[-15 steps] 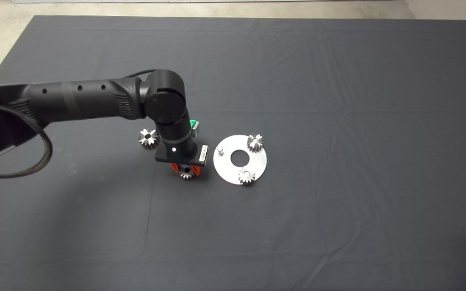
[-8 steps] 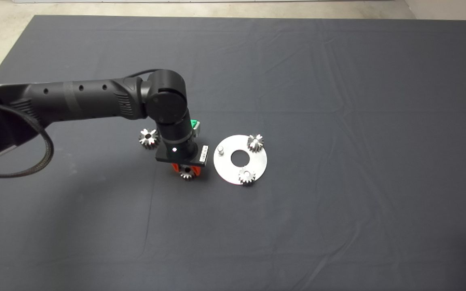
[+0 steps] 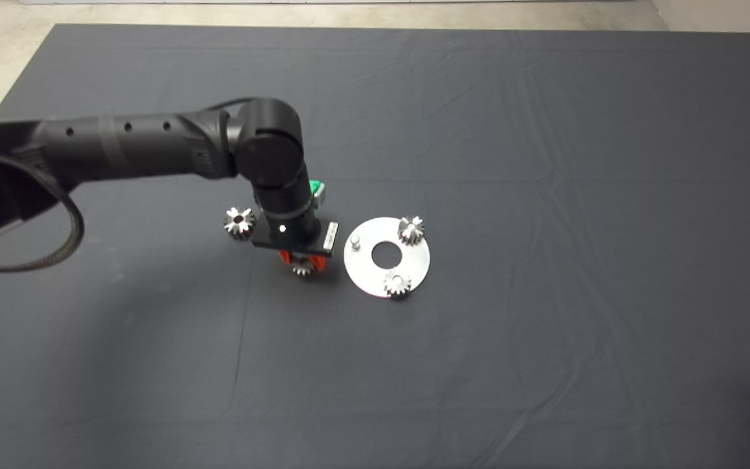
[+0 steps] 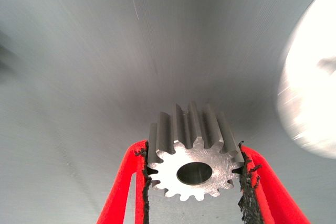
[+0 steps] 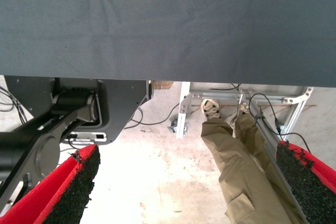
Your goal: Remove an incorrectly installed larger gear and replace it with the correct smaller gear
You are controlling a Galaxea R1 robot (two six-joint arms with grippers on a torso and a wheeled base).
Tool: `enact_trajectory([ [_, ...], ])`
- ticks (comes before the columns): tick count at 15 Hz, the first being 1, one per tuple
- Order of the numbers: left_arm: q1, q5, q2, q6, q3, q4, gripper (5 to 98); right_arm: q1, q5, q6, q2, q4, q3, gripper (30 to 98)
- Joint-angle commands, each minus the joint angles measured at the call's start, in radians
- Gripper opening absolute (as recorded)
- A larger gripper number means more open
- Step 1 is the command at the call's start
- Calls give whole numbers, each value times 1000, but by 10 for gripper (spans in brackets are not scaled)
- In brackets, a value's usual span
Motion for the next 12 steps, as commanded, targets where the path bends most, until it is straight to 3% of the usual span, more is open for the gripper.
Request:
enact_trajectory([
  [1, -44, 12, 4, 6, 7, -39, 309, 8, -18, 12, 1, 32, 0, 886],
  [6, -46, 7, 33, 20, -9, -51, 309, 8, -18, 38, 21, 33, 0, 886],
  [9, -39, -13, 80, 25, -75, -50, 309, 8, -18, 43, 45, 32, 0, 886],
  [12, -38, -13, 121, 33, -123, -47, 308, 8, -18, 43, 43, 32, 0, 886],
])
